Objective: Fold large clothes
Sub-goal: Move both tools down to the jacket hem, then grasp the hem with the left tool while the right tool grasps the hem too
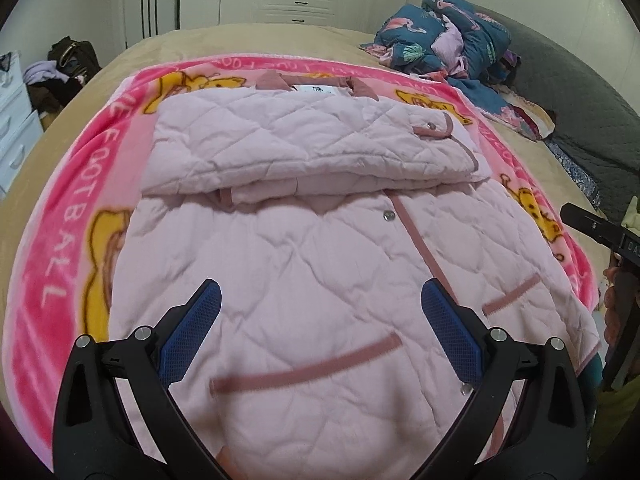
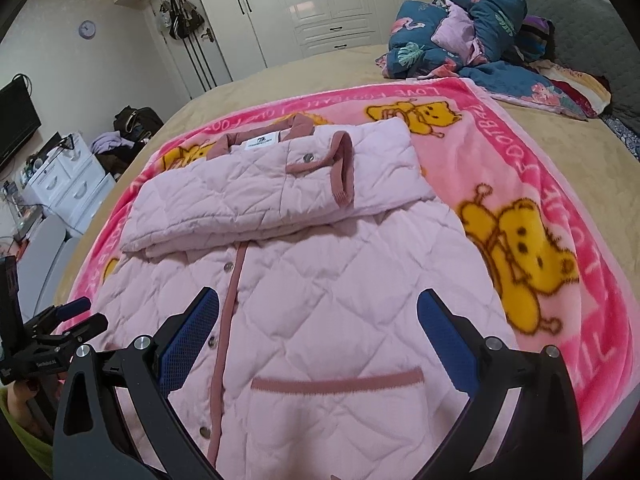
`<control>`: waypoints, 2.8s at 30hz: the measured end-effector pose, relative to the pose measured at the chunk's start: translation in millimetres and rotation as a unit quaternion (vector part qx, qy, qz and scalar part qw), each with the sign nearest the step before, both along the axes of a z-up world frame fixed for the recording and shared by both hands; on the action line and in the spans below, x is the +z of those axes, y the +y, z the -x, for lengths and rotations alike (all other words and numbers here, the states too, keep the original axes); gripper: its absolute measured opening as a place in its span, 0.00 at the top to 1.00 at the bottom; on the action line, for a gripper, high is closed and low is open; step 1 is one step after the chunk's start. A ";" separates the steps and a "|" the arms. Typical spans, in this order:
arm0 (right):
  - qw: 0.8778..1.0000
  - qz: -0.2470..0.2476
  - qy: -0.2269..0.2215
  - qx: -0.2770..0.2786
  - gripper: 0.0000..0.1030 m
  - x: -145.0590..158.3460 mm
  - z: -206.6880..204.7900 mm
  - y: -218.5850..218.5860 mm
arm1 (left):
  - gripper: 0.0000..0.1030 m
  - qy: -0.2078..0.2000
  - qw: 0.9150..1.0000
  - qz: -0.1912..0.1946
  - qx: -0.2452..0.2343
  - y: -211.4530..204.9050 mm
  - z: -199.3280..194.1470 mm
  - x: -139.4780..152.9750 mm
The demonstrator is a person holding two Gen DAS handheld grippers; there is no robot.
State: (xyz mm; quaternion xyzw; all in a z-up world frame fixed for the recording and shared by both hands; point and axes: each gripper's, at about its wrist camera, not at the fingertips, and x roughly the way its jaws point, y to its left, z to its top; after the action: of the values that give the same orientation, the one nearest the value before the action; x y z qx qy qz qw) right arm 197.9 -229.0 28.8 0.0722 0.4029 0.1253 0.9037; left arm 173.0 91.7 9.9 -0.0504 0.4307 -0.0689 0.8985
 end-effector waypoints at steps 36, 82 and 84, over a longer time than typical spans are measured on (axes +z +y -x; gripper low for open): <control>0.998 0.029 0.002 0.056 0.04 -9.8 76.5 -11.6 | 0.09 -0.017 0.998 -0.026 0.054 10.8 94.8 8.5; 0.998 0.024 0.059 0.001 0.04 -52.1 118.0 -93.8 | 0.09 0.068 0.989 0.038 0.128 82.5 170.6 -59.2; 0.998 0.023 0.061 -0.006 0.04 -53.3 118.7 -99.5 | 0.10 0.062 0.990 0.048 0.119 77.8 169.3 -58.9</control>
State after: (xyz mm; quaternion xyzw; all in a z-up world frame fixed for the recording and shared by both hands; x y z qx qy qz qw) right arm 79.3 -328.5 -24.5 0.0614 0.4592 0.1063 0.8798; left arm 3.7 169.5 -49.0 -0.1486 0.4726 0.0206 0.8684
